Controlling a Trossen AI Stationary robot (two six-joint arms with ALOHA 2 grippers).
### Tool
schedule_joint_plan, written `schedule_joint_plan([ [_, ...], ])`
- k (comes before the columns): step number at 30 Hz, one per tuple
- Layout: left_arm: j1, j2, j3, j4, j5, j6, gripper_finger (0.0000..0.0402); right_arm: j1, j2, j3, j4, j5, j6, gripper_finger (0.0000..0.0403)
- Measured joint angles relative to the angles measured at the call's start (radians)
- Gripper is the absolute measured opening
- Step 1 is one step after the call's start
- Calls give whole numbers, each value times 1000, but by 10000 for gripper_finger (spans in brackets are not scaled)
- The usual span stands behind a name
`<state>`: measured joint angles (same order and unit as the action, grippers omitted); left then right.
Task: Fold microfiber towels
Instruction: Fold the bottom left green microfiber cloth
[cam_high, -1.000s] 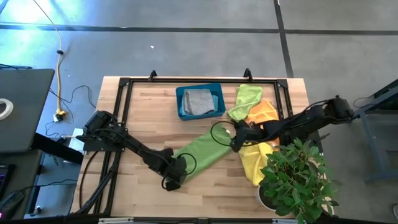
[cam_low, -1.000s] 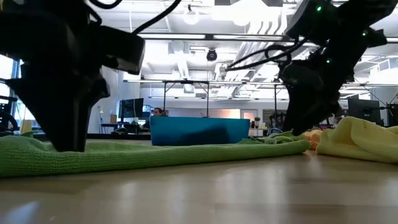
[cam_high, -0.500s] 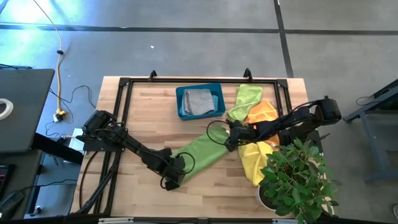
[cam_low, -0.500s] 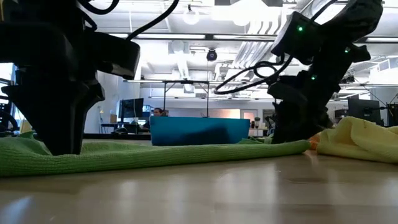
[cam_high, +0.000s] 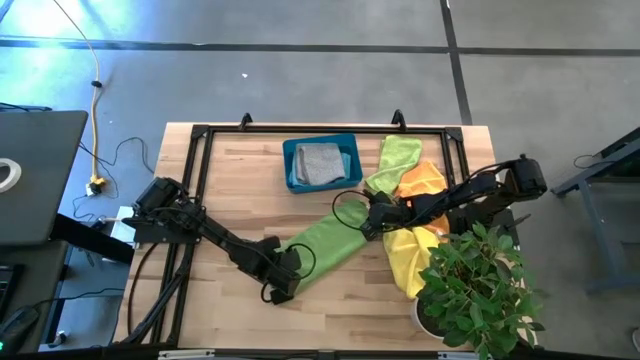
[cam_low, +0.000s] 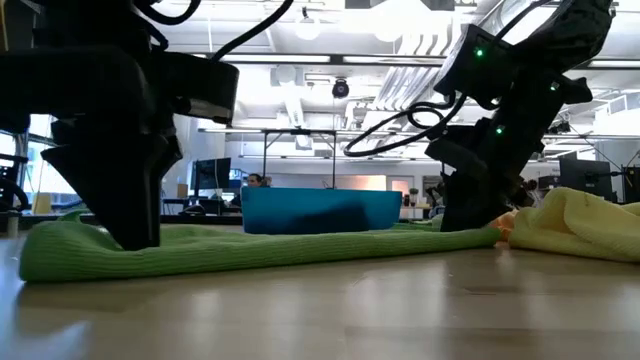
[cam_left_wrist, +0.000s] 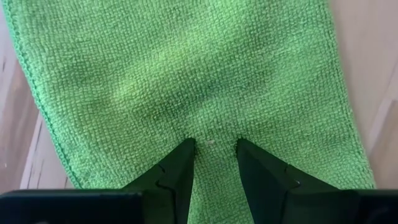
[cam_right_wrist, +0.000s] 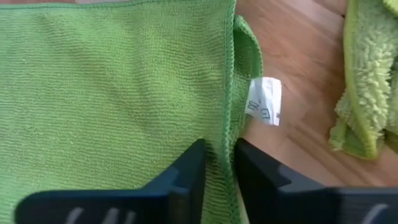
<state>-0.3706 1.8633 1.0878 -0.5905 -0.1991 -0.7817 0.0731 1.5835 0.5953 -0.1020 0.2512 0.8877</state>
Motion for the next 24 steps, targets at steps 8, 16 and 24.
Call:
schedule_joint_plan([
  [8, 0, 3, 19, 15, -50, 17, 115, 0, -2, 0, -25, 19, -43, 4],
  [16, 0, 3, 86, 14, -157, 59, 115, 0, -57, 18, -168, 55, -35, 1],
  [24, -6, 1, 134, 15, -179, 79, 115, 13, -59, 174, -517, 142, -10, 0],
])
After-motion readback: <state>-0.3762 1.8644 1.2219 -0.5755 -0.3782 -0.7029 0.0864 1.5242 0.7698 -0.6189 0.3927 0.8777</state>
